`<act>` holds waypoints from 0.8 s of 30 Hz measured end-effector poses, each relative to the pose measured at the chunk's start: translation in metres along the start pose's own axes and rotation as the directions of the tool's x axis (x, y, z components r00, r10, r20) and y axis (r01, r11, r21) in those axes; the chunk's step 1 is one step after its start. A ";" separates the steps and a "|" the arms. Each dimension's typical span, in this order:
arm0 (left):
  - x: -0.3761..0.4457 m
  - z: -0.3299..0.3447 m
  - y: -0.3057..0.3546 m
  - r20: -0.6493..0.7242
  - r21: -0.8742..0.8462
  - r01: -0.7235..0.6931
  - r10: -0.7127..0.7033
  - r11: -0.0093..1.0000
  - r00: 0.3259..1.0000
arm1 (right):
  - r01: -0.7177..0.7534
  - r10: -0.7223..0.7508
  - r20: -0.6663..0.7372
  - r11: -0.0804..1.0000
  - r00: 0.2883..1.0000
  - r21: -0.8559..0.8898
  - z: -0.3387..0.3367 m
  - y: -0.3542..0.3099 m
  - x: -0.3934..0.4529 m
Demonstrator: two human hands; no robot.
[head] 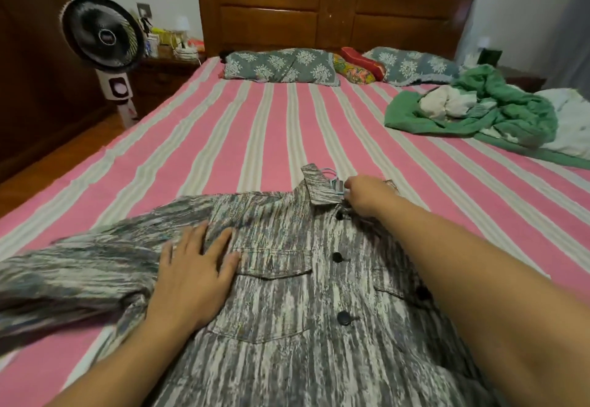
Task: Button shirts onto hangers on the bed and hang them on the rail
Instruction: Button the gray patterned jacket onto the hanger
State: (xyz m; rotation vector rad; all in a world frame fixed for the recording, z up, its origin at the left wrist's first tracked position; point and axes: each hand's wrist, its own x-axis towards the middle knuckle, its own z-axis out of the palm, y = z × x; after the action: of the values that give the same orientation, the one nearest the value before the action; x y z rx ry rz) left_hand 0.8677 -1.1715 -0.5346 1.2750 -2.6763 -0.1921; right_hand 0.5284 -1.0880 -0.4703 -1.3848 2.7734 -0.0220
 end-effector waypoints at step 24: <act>0.129 -0.047 0.047 -0.013 -0.435 -0.083 0.086 0.897 0.996 | -0.101 0.066 0.086 0.857 0.994 0.505 0.001 -0.076 0.008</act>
State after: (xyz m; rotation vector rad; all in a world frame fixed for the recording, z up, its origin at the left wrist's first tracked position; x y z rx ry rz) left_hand 0.7621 -1.2448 -0.4676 1.0130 -2.4847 -0.7375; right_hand 0.5840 -1.1400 -0.4692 -1.0987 2.4994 -0.6459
